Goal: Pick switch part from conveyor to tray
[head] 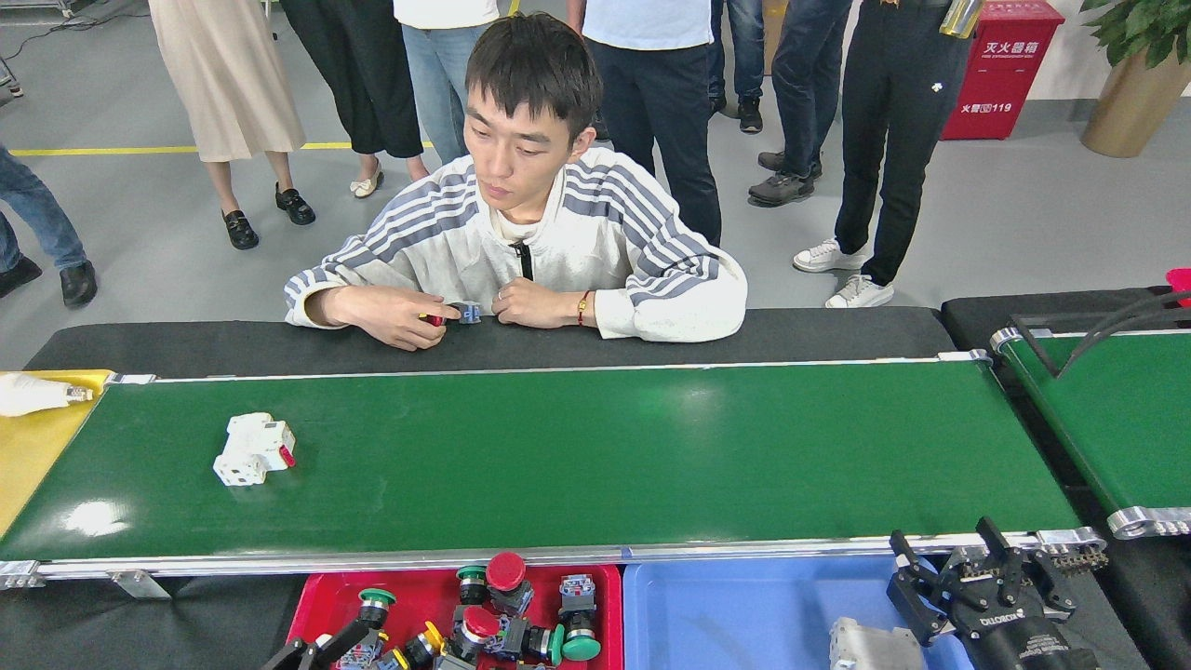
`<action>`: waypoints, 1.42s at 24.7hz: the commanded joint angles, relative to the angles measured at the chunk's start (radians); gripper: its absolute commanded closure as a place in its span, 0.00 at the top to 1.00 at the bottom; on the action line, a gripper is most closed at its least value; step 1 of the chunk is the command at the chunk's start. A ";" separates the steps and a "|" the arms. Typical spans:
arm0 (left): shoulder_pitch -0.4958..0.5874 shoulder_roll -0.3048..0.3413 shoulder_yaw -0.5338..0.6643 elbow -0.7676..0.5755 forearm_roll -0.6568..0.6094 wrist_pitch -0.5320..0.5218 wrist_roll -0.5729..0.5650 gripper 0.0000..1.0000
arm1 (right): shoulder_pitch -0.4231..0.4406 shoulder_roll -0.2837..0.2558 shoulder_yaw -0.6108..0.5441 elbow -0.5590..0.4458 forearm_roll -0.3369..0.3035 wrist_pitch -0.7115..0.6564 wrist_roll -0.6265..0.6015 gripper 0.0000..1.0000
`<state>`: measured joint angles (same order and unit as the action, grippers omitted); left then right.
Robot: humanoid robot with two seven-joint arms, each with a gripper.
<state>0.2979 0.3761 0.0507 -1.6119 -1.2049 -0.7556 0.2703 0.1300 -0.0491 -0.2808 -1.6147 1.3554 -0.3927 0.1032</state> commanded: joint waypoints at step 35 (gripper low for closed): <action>-0.661 0.221 0.181 1.124 -0.087 0.317 0.018 1.00 | -0.118 -0.012 0.101 0.056 -0.002 -0.051 -0.005 0.99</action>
<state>-0.3451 0.5759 0.2344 -0.5047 -1.2898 -0.4497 0.2595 0.0340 -0.0498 -0.1882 -1.5580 1.3554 -0.4373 0.1030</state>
